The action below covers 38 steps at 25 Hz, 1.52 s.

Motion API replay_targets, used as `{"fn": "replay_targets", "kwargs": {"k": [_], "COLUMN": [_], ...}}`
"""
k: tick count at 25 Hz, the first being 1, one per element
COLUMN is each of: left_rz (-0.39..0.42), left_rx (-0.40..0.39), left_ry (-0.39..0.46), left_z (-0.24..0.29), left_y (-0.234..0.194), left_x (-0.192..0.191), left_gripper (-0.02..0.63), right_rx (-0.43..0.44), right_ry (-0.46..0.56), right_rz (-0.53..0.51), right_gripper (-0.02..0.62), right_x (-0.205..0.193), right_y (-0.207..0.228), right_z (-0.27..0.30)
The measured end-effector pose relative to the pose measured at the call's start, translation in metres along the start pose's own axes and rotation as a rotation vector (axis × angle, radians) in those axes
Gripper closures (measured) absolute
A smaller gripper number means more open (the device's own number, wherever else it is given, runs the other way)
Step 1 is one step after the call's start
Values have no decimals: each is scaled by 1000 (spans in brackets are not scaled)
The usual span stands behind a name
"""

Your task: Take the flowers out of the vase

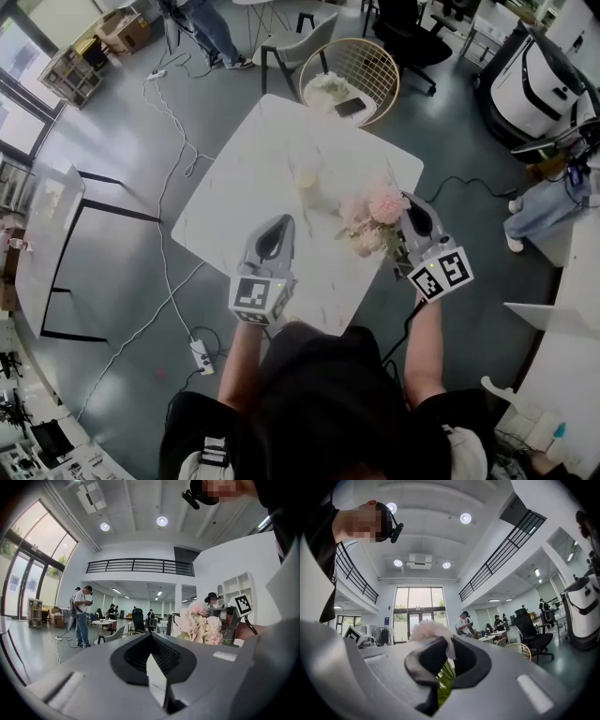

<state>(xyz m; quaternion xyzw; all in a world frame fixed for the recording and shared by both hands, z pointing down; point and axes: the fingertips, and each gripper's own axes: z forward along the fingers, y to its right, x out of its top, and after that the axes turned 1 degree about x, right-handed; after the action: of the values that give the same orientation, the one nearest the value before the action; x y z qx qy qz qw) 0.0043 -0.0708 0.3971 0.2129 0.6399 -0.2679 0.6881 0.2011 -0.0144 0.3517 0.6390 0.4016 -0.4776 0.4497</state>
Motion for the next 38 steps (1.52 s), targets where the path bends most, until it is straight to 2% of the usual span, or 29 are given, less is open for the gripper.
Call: {"fn": "replay_targets", "kwargs": {"k": [17,38], "left_rz": [-1,1], "left_rx": [-55,-57], "left_ry": [-41,-55], "left_z": [36,45], "left_y": [29,37], "left_x": [-22,-26], "left_gripper": [598,598], "right_rx": [-103,-99], "right_ry": [-55,-59], "right_rz": [5,30], "right_gripper": [591,591], "right_x": [-36,-45], "right_y": [42,50], "right_z": [-42,-49]}}
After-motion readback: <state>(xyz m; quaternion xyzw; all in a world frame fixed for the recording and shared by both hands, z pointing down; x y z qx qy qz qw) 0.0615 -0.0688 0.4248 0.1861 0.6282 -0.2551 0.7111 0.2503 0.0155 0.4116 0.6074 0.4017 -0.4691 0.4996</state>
